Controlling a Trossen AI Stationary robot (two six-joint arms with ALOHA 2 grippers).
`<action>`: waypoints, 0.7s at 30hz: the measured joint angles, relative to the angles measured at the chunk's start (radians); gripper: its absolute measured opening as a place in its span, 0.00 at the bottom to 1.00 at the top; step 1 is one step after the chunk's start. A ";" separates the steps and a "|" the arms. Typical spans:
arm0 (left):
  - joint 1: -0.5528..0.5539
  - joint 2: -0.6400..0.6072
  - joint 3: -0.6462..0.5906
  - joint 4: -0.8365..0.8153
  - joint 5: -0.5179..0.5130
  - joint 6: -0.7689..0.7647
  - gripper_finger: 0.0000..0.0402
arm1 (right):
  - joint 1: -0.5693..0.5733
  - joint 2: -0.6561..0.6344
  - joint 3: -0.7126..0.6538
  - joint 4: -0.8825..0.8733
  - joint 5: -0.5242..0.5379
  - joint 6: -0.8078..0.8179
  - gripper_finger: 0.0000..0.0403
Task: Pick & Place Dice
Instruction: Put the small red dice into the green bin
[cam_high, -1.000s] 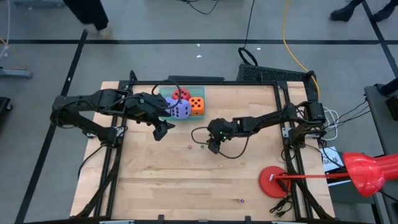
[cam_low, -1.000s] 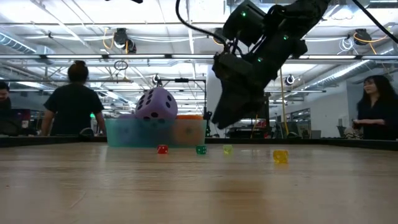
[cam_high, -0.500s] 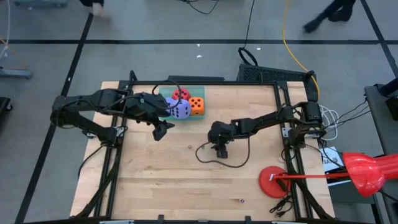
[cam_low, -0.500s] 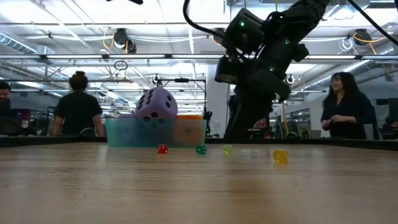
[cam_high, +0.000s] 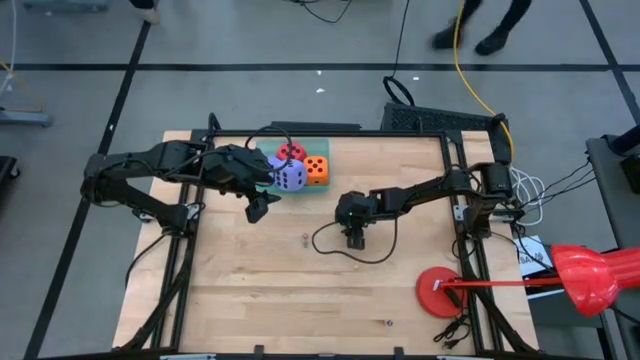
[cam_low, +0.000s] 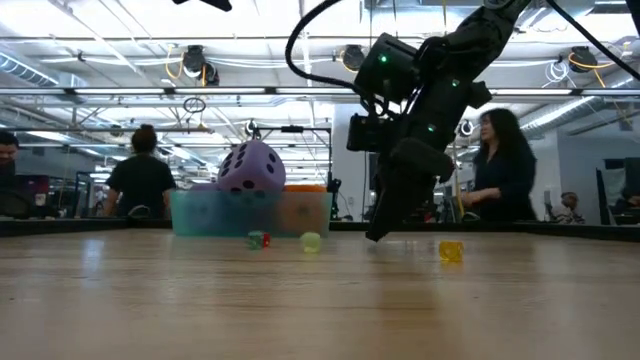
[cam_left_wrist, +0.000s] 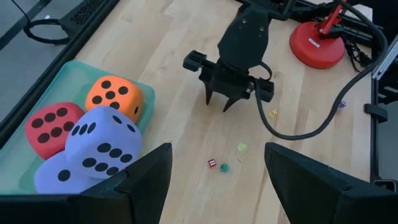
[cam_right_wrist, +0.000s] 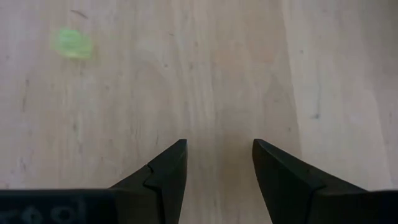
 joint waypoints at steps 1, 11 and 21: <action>0.000 0.000 0.000 0.000 0.000 0.000 0.66 | 0.000 0.000 0.000 0.004 0.000 0.006 0.42; 0.000 0.000 0.000 -0.008 0.000 0.007 0.66 | 0.007 -0.007 0.000 0.022 -0.113 0.149 0.44; 0.000 0.000 0.000 -0.009 0.000 -0.011 0.66 | 0.079 -0.007 0.114 0.087 -0.132 0.115 0.57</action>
